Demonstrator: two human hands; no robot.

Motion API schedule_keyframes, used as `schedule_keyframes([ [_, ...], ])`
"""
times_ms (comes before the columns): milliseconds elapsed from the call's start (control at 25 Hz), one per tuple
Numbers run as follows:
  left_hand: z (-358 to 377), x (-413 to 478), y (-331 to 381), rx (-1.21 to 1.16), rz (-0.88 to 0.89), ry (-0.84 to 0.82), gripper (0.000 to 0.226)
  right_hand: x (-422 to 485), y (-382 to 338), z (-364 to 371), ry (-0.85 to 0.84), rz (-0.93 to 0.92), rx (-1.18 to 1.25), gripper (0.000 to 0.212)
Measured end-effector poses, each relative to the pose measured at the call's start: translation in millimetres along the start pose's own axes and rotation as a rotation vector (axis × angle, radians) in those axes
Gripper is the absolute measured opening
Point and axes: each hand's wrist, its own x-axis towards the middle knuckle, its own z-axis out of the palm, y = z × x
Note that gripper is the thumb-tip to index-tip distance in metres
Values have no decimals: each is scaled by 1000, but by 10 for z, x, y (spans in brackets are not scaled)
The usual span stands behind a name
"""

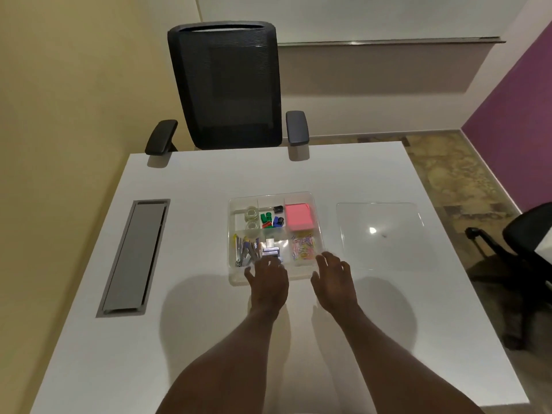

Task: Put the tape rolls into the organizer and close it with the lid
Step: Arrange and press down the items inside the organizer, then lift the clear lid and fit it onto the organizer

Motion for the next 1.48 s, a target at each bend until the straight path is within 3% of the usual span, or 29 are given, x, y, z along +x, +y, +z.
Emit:
schedule_keyframes([
  [120, 265, -56, 238, 178, 98, -13, 41, -27, 449, -59, -19, 43, -42, 40],
  [240, 501, -16, 647, 190, 122, -22, 39, -26, 974, -86, 21, 52, -97, 38],
  [560, 1172, 277, 1613, 202, 225, -49, 35, 317, 2194, -106, -71, 128, -77, 40],
  [720, 1387, 513, 1835, 164, 178, -117, 40, 644, 2637, -104, -96, 159, -18, 42],
  [880, 1521, 803, 1934, 136, 62, -211, 49, 996, 3052, -70, -81, 303, 106, 43],
  [1000, 1572, 1006, 1993, 119, -55, -233, 60, 1217, 3320, -43, -77, 445, 154, 52],
  [1200, 1661, 1247, 2102, 109, -152, -252, 69, 1388, 3582, 65, -156, 522, 170, 66],
  [1360, 1746, 1302, 2144, 60, -206, -222, 71, 1387, 3590, 191, -201, 559, 229, 59],
  [1480, 1774, 1290, 2158, -7, -264, -174, 60, 1402, 3568, 204, -171, 611, 317, 54],
])
